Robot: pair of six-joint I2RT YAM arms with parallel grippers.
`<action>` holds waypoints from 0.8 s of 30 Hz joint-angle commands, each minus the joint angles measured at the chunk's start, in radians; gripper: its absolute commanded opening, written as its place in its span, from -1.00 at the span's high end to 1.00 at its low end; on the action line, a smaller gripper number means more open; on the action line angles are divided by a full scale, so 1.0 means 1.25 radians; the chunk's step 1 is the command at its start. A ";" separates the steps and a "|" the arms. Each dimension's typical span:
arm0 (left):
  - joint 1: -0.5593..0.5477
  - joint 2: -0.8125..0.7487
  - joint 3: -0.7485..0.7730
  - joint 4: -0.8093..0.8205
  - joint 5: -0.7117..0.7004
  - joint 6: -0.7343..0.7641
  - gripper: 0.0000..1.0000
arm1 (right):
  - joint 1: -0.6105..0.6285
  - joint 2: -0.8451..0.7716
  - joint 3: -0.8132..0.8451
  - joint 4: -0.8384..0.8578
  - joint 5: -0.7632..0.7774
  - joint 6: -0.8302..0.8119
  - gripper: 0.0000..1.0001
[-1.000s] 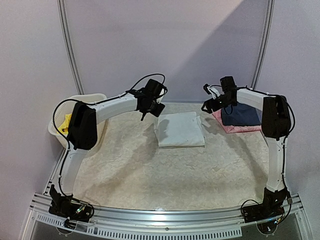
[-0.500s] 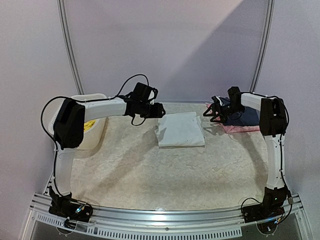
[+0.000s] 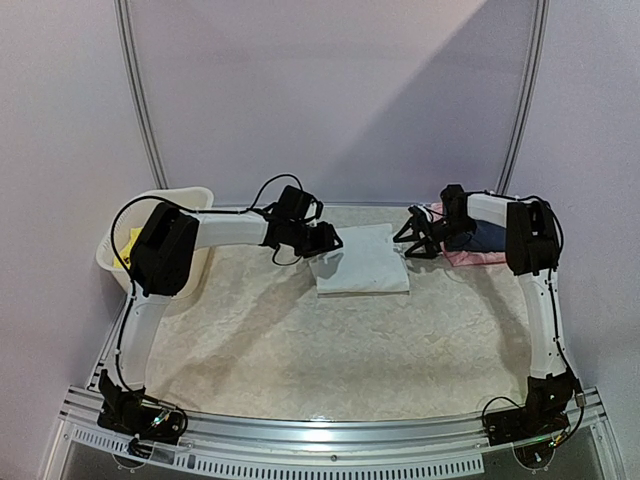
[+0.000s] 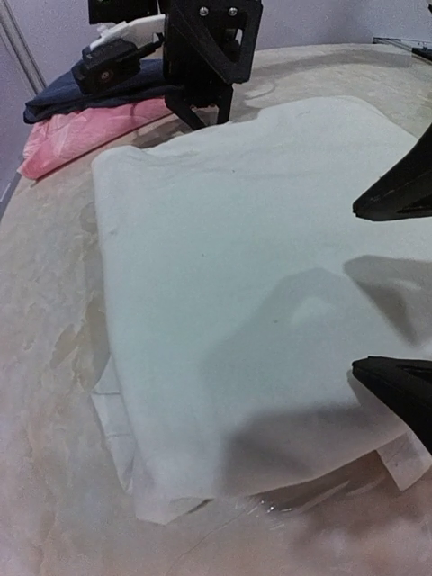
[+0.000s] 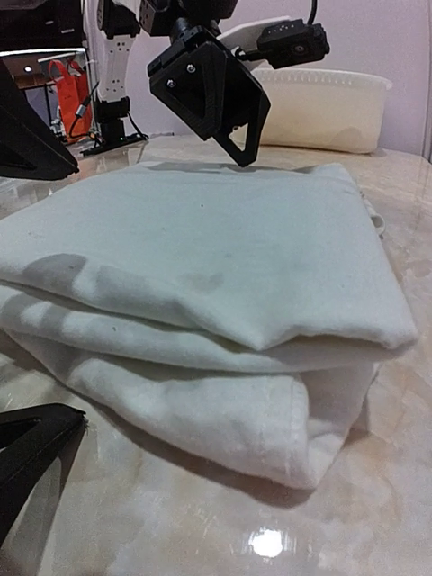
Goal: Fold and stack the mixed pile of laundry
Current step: Pick up the square-folded T-shirt from the center of the board.
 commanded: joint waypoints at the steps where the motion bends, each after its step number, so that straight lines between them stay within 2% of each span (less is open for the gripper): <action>1: 0.007 0.035 0.020 0.003 0.021 -0.022 -0.05 | 0.022 0.070 -0.009 -0.013 -0.010 0.041 -0.74; 12: 0.007 0.072 0.038 -0.013 0.017 -0.014 -0.01 | 0.050 0.092 -0.015 0.054 -0.059 0.122 -0.66; 17: 0.007 0.076 0.036 -0.005 0.017 -0.014 0.01 | 0.074 0.091 -0.010 0.078 -0.045 0.149 -0.53; 19: 0.007 0.075 0.036 -0.002 0.018 -0.016 0.02 | 0.082 0.092 -0.003 0.086 -0.037 0.152 -0.40; 24: 0.007 0.058 0.027 -0.002 0.022 -0.012 0.02 | 0.086 0.089 0.033 0.064 0.007 0.122 0.29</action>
